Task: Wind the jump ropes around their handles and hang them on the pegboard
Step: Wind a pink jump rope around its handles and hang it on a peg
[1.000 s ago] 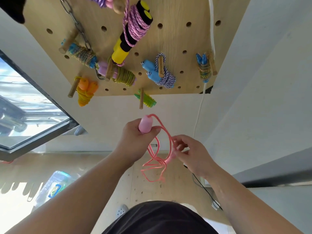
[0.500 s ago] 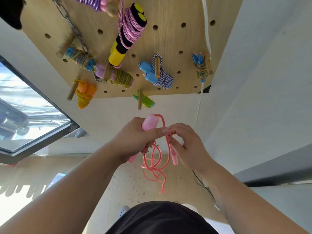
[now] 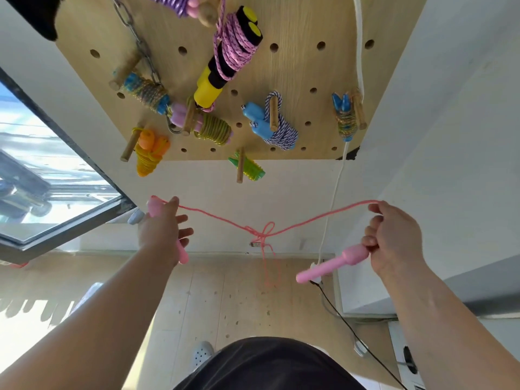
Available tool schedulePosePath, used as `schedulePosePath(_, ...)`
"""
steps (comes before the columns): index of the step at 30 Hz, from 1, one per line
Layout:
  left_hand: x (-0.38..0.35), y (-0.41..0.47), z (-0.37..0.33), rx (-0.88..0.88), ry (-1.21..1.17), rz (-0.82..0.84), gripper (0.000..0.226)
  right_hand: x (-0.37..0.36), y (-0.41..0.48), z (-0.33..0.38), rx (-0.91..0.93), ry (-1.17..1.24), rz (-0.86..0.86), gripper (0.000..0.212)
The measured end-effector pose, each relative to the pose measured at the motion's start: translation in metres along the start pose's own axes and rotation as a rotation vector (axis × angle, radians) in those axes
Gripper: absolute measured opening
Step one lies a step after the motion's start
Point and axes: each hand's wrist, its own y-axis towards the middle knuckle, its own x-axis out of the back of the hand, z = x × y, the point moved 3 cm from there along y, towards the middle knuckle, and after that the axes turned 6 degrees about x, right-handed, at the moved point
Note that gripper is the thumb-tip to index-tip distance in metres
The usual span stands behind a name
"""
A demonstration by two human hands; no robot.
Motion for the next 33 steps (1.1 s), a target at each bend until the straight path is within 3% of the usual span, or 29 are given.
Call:
schedulePosePath(4, 0.0, -0.008, 0.0, -0.112, 0.012, -0.051, 0.027, -0.001, 0.002, -0.013, -0.02, 0.017, -0.025, 0.027)
schedulePosePath(7, 0.003, -0.023, -0.013, -0.246, -0.005, -0.074, 0.023, 0.003, 0.005, -0.016, -0.016, -0.166, -0.029, 0.026)
schedulePosePath(11, -0.01, -0.056, -0.038, -0.393, 0.031, 0.279, 0.018, 0.013, 0.023, -0.029, 0.048, -0.653, 0.035, 0.023)
schedulePosePath(14, -0.035, -0.093, -0.05, -0.298, -0.023, 0.528, 0.019, 0.015, 0.03, -0.061, 0.032, -0.848, 0.157, 0.026)
schedulePosePath(17, -0.066, -0.122, -0.059, -0.217, -0.045, 0.67, 0.029, 0.004, 0.026, -0.099, -0.025, -1.097, 0.423, 0.016)
schedulePosePath(20, -0.088, -0.141, -0.072, -0.181, -0.062, 0.745, 0.036, -0.018, 0.016, -0.136, 0.011, -1.337, 0.769, 0.107)
schedulePosePath(21, -0.093, -0.146, -0.076, -0.18, -0.072, 0.774, 0.036, -0.03, 0.01, -0.146, 0.079, -1.363, 0.88, 0.126)
schedulePosePath(22, -0.098, -0.151, -0.081, -0.187, -0.084, 0.793, 0.036, -0.043, 0.001, -0.153, 0.146, -1.333, 0.995, 0.131)
schedulePosePath(23, -0.102, -0.154, -0.085, -0.201, -0.103, 0.802, 0.036, -0.056, -0.01, -0.157, 0.186, -1.272, 1.104, 0.123)
schedulePosePath(25, -0.104, -0.158, -0.096, -0.235, -0.168, 0.795, 0.037, -0.074, -0.029, -0.169, 0.121, -1.195, 1.239, 0.08)
schedulePosePath(28, -0.095, -0.154, -0.112, -0.297, -0.241, 0.719, 0.039, -0.074, -0.033, -0.186, 0.076, -1.225, 1.231, 0.018)
schedulePosePath(29, -0.088, -0.15, -0.116, -0.321, -0.261, 0.676, 0.039, -0.069, -0.029, -0.189, 0.082, -1.24, 1.205, 0.011)
schedulePosePath(33, -0.056, -0.134, -0.138, -0.432, -0.399, 0.57, 0.043, -0.035, 0.0, -0.199, -0.025, -1.353, 1.078, 0.02)
